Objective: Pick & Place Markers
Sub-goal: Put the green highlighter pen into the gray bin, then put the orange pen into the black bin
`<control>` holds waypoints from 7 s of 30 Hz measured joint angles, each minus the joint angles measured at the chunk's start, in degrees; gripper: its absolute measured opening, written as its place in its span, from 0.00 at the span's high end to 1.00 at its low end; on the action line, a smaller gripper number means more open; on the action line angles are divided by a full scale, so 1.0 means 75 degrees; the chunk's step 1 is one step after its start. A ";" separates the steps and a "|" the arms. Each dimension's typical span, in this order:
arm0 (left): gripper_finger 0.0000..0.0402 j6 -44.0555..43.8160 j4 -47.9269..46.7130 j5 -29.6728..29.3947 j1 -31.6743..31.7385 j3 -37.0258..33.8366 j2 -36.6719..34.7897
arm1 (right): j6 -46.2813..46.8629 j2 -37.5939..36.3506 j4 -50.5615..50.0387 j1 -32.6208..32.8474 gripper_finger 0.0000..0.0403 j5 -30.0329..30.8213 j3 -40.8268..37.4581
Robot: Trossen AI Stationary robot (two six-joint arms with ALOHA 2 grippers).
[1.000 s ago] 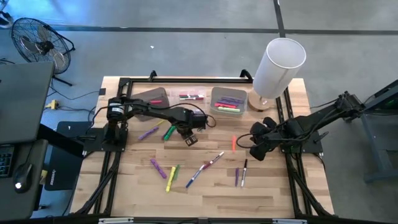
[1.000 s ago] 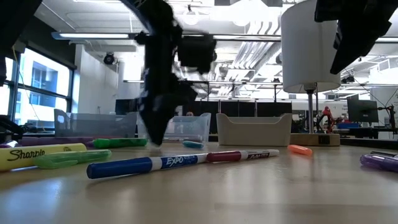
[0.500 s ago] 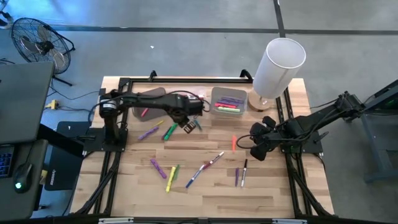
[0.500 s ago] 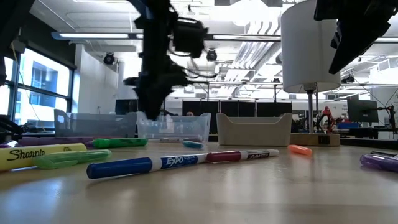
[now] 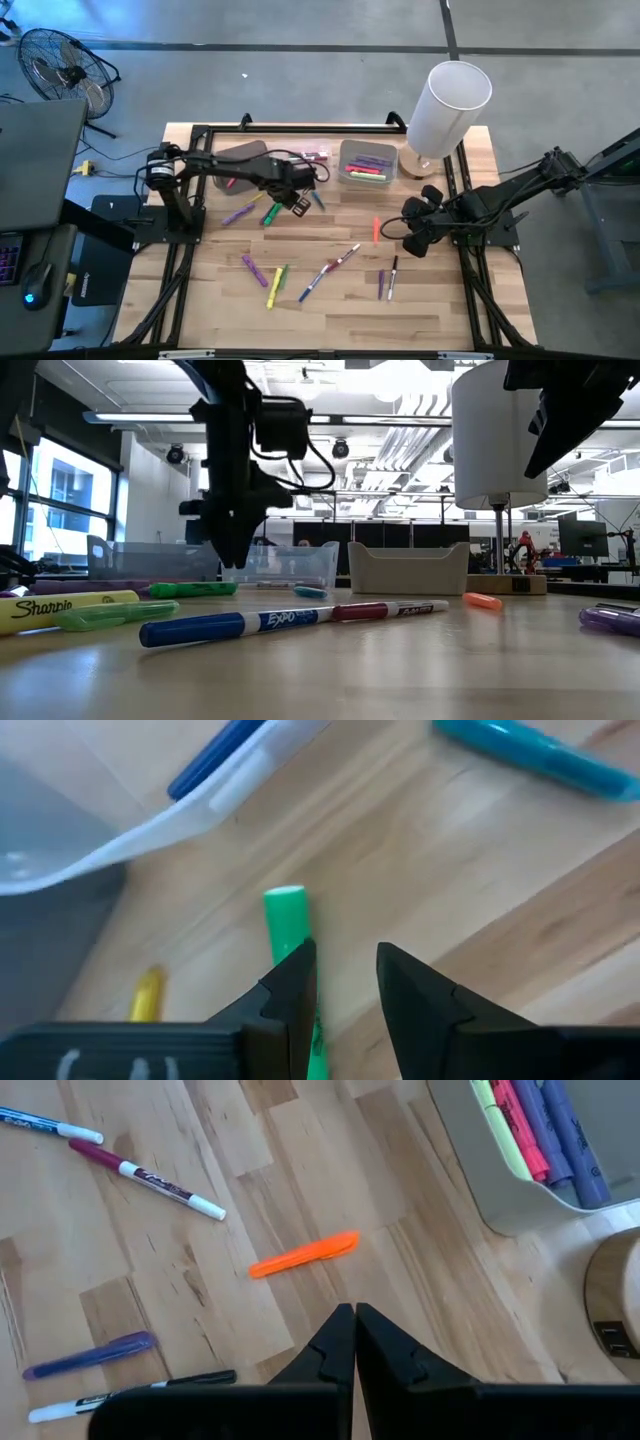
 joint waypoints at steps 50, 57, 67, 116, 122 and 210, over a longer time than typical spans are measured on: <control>0.83 -0.0023 0.0646 0.0721 -0.0288 0.0814 0.0172 | -0.0076 0.0003 0.0082 -0.0006 1.00 0.0013 0.0003; 0.83 0.0737 0.0899 -0.0162 -0.0284 0.2288 0.0163 | -0.0152 0.0003 0.0082 -0.0006 1.00 0.0201 0.0003; 0.83 0.1881 0.3162 0.0191 0.0662 0.3123 0.0867 | 0.0103 0.0003 0.0123 -0.0018 1.00 0.0933 0.0003; 0.99 0.4544 0.0581 0.0529 -0.1177 0.3951 0.1760 | 0.1600 0.0003 0.1869 -0.0021 1.00 0.1609 0.0006; 1.00 0.3755 0.2430 0.0556 -0.1522 0.0647 -0.0380 | 0.2699 0.0431 0.2291 -0.0131 1.00 0.1400 0.0033; 0.58 0.3466 1.0556 -0.1773 -0.2600 -0.1467 -0.1988 | -0.3673 0.2008 0.7266 -0.1962 0.93 -0.1741 0.1303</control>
